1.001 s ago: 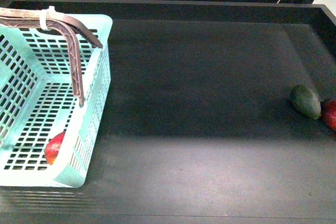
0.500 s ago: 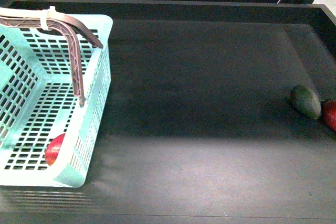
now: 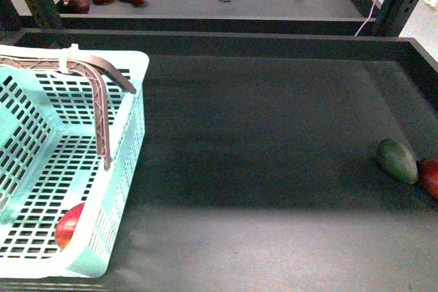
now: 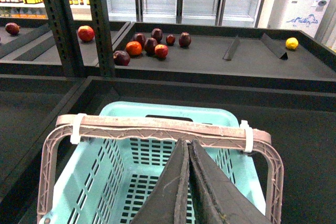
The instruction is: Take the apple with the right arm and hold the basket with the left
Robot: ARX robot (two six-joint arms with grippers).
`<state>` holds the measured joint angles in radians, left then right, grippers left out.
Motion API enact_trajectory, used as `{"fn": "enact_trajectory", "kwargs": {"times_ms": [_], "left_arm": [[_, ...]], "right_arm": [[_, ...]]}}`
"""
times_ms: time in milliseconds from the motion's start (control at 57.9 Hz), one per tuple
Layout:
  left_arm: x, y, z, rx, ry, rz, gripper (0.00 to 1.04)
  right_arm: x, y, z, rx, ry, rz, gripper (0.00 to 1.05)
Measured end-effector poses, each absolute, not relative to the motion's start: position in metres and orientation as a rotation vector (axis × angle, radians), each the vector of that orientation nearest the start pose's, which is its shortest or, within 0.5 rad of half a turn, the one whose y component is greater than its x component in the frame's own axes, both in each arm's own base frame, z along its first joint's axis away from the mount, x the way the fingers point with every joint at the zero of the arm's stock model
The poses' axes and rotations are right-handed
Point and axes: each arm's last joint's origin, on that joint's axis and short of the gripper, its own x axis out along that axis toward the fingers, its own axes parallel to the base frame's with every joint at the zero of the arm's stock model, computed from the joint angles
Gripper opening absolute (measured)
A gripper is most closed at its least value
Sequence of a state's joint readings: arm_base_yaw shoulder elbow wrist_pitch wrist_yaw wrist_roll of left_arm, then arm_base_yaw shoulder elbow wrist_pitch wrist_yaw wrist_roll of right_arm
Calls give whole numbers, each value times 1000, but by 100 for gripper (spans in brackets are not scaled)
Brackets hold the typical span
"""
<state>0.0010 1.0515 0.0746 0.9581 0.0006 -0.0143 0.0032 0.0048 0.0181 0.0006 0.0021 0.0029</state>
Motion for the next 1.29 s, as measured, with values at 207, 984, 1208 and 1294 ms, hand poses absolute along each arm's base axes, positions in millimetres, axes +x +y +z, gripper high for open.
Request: {"fn": "enact_trajectory", "kwargs": {"times_ms": [207, 984, 1208, 1294], "left_arm": [[156, 0, 164, -14, 11, 1, 3], [118, 0, 172, -11, -16, 1, 3], [112, 0, 172, -11, -17, 1, 3], [111, 0, 172, -11, -17, 1, 3]], "right_arm": [[97, 0, 169, 3, -14, 1, 96], [97, 0, 169, 3, -14, 1, 96], [97, 0, 169, 3, -14, 1, 96], [97, 0, 169, 3, -14, 1, 96]]}}
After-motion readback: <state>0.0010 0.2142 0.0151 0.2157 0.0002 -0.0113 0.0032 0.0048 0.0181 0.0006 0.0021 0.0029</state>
